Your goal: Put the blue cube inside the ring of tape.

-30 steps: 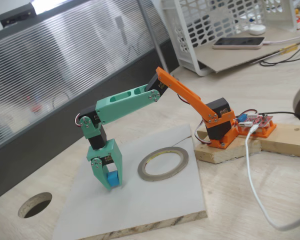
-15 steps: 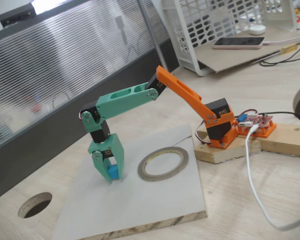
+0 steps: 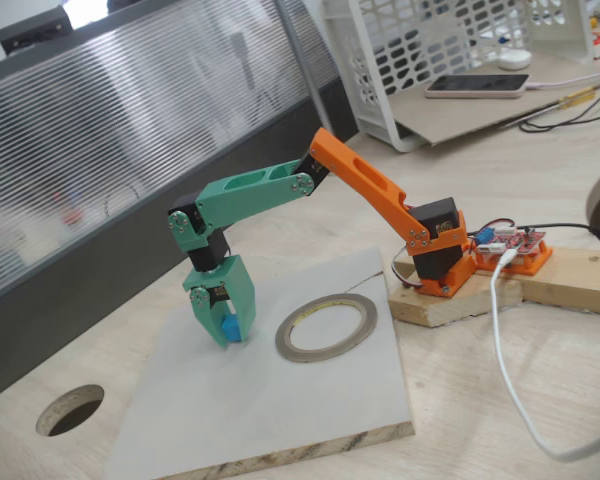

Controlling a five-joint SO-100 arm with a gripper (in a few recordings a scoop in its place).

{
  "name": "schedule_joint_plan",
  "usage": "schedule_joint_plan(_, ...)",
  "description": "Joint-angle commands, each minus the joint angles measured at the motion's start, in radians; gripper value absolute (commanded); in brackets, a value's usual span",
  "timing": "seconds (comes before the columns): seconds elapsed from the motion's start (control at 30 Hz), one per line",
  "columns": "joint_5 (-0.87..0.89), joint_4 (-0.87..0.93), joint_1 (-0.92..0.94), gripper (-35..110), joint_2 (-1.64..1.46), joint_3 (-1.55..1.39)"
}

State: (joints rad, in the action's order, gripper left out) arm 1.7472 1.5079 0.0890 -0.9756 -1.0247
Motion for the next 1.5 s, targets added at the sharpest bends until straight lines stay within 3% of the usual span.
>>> schedule_joint_plan(0.0,0.008,0.018,0.025,22,-0.072,-0.005)
schedule_joint_plan(0.4,0.008,0.021,0.023,21,-0.255,-0.018)
schedule_joint_plan(0.7,0.015,0.021,0.025,2,-0.322,-0.018)
schedule_joint_plan(1.47,0.011,0.015,0.025,2,-0.322,-0.021)
